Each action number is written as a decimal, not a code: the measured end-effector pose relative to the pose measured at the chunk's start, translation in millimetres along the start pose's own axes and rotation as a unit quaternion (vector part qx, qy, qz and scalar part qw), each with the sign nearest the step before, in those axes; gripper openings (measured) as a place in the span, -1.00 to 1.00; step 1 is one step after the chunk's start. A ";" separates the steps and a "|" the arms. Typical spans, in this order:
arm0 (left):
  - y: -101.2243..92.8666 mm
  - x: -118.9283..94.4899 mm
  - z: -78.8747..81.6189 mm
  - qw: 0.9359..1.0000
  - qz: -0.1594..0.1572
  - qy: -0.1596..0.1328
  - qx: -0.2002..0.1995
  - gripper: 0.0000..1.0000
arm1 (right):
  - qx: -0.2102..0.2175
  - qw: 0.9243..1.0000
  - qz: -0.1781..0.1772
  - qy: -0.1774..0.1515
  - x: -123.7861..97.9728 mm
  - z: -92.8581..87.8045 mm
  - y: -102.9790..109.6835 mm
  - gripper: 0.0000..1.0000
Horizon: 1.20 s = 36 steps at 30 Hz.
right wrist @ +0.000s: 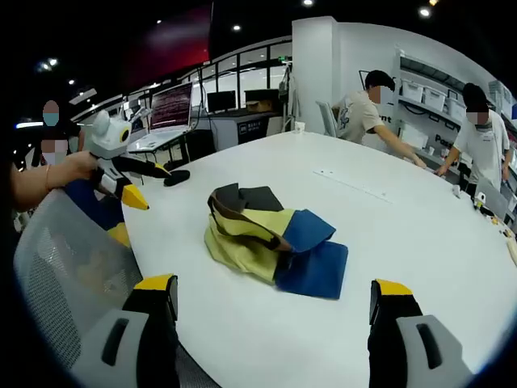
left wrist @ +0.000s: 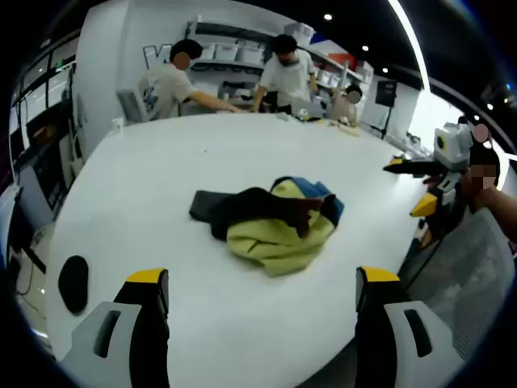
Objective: Fold the garment on the visible template until the final outline fits inside the template.
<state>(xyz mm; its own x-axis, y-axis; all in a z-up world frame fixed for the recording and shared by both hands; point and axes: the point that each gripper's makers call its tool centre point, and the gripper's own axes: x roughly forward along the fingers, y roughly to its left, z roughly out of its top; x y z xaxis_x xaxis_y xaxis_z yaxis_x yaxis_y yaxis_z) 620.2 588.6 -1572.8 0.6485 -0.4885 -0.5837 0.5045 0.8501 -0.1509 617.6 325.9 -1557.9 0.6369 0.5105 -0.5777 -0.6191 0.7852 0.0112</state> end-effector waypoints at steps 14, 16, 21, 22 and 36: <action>3.0 -0.9 -3.4 1.000 0.001 0.005 0.009 0.84 | 0.003 1.000 -0.005 -0.009 -2.1 4.0 -4.2 0.98; 3.3 -0.9 -3.6 1.000 0.001 0.005 0.010 0.83 | 0.003 1.000 -0.004 -0.009 -2.1 4.1 -3.8 0.98; 1.0 -0.9 -3.6 1.000 -0.003 0.004 0.018 0.83 | 0.001 1.000 -0.004 -0.010 -1.9 4.6 -4.6 0.94; 0.9 -0.9 -3.9 1.000 -0.003 0.005 0.019 0.83 | 0.001 1.000 -0.004 -0.011 -1.9 4.6 -4.7 0.93; 1.2 -2.7 -0.3 0.999 0.001 0.003 0.040 0.79 | 0.002 1.000 -0.002 -0.011 -0.1 0.9 -4.1 0.88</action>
<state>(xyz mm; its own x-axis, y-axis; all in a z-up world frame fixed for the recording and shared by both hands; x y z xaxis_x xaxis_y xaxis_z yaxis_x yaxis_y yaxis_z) 619.0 591.0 -1571.6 0.6465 -0.4858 -0.5883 0.5480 0.8322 -0.0850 620.5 323.0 -1557.2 0.6494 0.5149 -0.5596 -0.6145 0.7888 0.0127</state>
